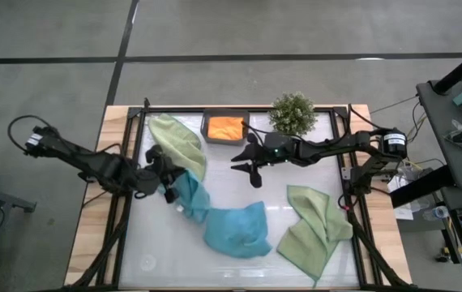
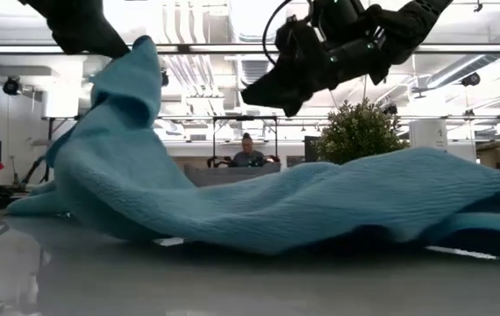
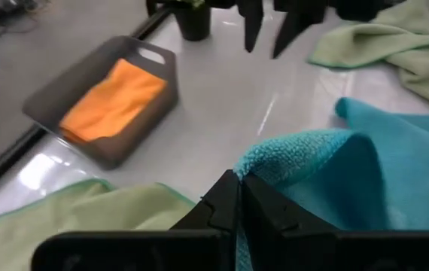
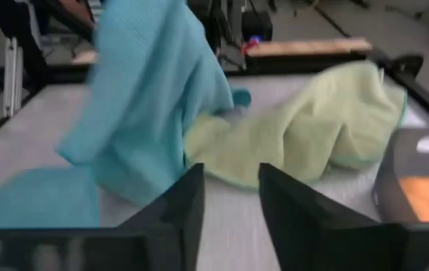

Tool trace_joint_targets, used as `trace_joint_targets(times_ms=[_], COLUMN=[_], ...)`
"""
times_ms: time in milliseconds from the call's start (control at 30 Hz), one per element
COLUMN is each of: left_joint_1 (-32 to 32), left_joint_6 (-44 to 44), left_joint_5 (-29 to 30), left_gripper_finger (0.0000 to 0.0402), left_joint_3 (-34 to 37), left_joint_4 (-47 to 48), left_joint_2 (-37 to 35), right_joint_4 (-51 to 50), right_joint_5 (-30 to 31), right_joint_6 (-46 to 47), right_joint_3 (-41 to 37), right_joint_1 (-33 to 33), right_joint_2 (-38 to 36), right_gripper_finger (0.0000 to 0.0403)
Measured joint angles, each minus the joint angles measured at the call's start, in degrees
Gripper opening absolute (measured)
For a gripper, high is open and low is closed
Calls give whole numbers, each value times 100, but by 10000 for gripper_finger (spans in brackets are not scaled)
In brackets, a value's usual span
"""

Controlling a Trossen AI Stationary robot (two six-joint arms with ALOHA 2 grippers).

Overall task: Fold microfiber towels
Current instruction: Fold the left blue microfiber towel

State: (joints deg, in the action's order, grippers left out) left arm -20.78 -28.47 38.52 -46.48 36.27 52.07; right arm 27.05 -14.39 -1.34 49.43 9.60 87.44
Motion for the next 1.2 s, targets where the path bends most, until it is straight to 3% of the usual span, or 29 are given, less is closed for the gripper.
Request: trace_joint_targets(times_ms=[167,333,833,1200], left_joint_1=[135,226,245,245], left_joint_6=[76,75,35,35], left_joint_5=[167,277,-167,-192], left_gripper_finger=[0,0,0,0], left_joint_3=[13,22,24,24], left_joint_4=[-8,-20,-341,-348], left_joint_2=[20,226,1018,1023], right_joint_4=[465,475,15,-285], right_joint_5=[-6,-2,-3,-2], right_joint_6=[-70,-342,-742,-731], right_joint_3=[0,0,0,0], right_joint_1=[-52,-133,-148,-146], right_joint_2=[0,0,0,0], right_gripper_finger=[172,199,203,203])
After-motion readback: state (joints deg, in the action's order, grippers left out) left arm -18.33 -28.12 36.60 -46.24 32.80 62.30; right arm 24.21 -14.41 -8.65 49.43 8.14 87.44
